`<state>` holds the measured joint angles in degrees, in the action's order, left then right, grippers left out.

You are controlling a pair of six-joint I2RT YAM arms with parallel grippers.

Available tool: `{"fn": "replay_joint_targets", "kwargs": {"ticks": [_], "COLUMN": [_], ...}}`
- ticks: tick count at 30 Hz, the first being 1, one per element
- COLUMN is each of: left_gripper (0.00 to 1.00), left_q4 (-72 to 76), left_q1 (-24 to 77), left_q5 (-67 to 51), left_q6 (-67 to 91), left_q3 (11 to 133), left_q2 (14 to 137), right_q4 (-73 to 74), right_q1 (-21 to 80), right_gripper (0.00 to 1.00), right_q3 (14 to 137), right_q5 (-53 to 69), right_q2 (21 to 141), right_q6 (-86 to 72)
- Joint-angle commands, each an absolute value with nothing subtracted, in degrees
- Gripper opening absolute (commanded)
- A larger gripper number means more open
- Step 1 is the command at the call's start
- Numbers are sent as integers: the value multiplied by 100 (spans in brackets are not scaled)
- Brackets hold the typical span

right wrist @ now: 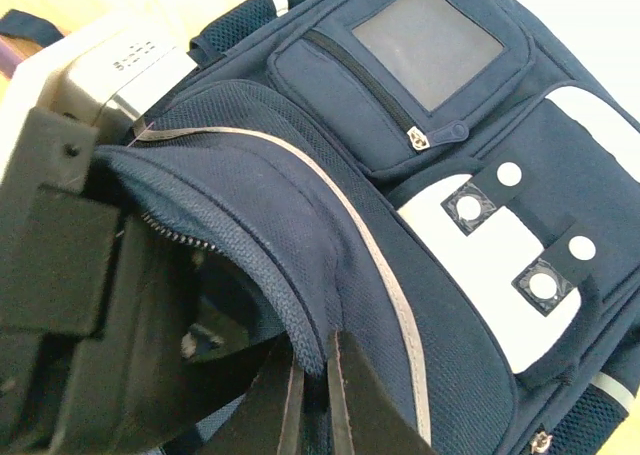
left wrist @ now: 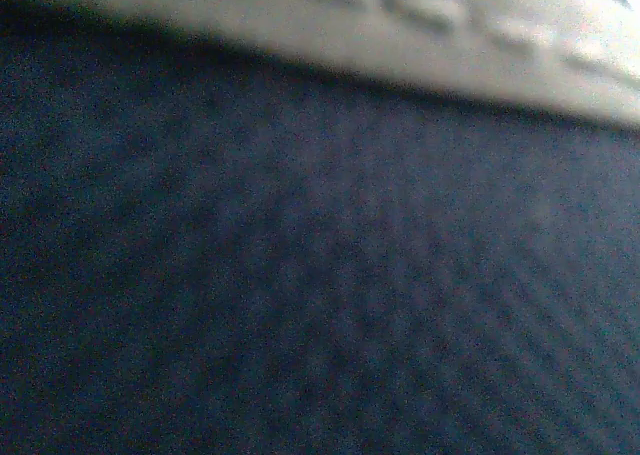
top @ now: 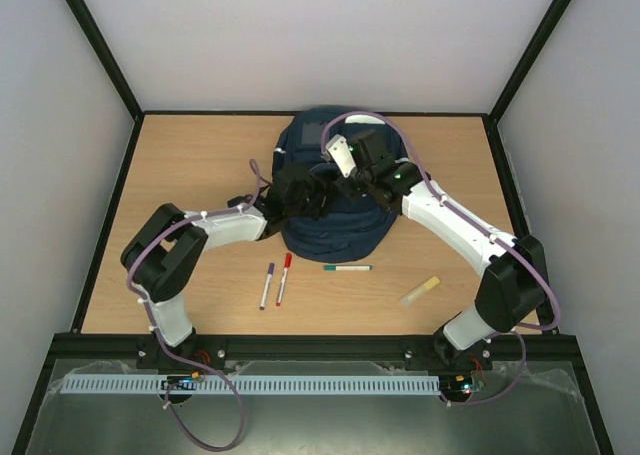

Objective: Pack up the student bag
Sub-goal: Place the stationery in the student bag.

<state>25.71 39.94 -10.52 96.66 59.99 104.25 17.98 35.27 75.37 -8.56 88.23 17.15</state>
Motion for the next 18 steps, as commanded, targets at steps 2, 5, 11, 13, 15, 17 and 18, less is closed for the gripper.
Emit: {"fn": "replay_joint_targets", "kwargs": {"ticks": [2, 5, 11, 13, 15, 17, 18], "left_gripper": [58, 63, 83, 99, 99, 99, 99], "left_q4": [1634, 80, -1353, -1521, -1766, -1999, -2221], "left_q1": [4173, 4271, 4306, 4307, 4307, 4307, 4307], "left_q5": [-1369, -1395, -1489, -1476, -1378, -1278, -1084], "left_q6": [8502, 7218, 5715, 5443, 5196, 4888, 4796], "left_q3": [5862, 6168, 5740, 5368, 5116, 4967, 4951], "left_q2": [9501, 8973, 7949, 7572, 7202, 6896, 6770], "right_q4": [1607, 1481, 1357, 1324, 1311, 1293, 1280], "right_q1": [3364, 3323, 3268, 3261, 3252, 3254, 3252], "right_gripper": [1, 1, 1, 1, 1, 1, 1], "right_q3": [7574, 7349, 7097, 7048, 7010, 6974, 6958], "right_q5": [-671, -635, -507, -465, -434, -410, -394], "right_q2": [8553, 8406, 8300, 8288, 8279, 8275, 8264], "right_q6": [1538, 1539, 1489, 1479, 1477, 1461, 1457]}}
